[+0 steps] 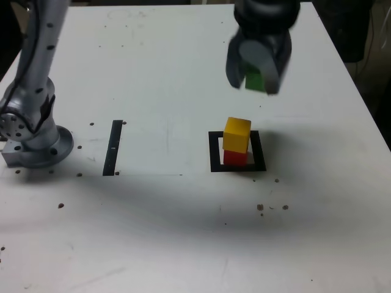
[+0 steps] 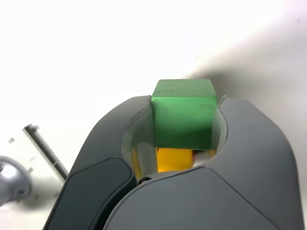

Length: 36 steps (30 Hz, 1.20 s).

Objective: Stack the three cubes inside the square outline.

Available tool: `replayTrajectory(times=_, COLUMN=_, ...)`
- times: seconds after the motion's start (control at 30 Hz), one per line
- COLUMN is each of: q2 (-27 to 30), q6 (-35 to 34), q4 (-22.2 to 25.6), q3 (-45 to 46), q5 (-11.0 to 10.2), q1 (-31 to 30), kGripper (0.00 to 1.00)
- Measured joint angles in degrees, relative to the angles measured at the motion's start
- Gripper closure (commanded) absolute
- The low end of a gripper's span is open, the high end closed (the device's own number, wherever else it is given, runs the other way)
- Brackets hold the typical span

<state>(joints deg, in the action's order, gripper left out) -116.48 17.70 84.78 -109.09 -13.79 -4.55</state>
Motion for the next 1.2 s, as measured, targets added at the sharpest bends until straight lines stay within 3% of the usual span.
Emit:
replayTrajectory(times=0.1, q2=0.91, q6=-3.92, q4=2.84, q3=0.81, q5=0.89, q1=-1.85, kGripper=0.83)
replayTrajectory(times=0.33, q2=2.22, q6=-12.16, q4=3.74, q3=1.99, q5=3.34, q1=-8.12, kGripper=0.83)
replayTrajectory(times=0.7, q2=2.45, q6=-14.39, q4=2.77, q3=4.04, q5=4.83, q1=-9.10, kGripper=0.83)
replayTrajectory(times=0.97, q2=2.47, q6=-14.89, q4=0.54, q3=5.84, q5=8.28, q1=-9.12, kGripper=0.83)
replayTrajectory(times=1.2, q2=2.49, q6=-14.94, q4=-1.47, q3=8.03, q5=8.39, q1=-9.12, kGripper=0.79)
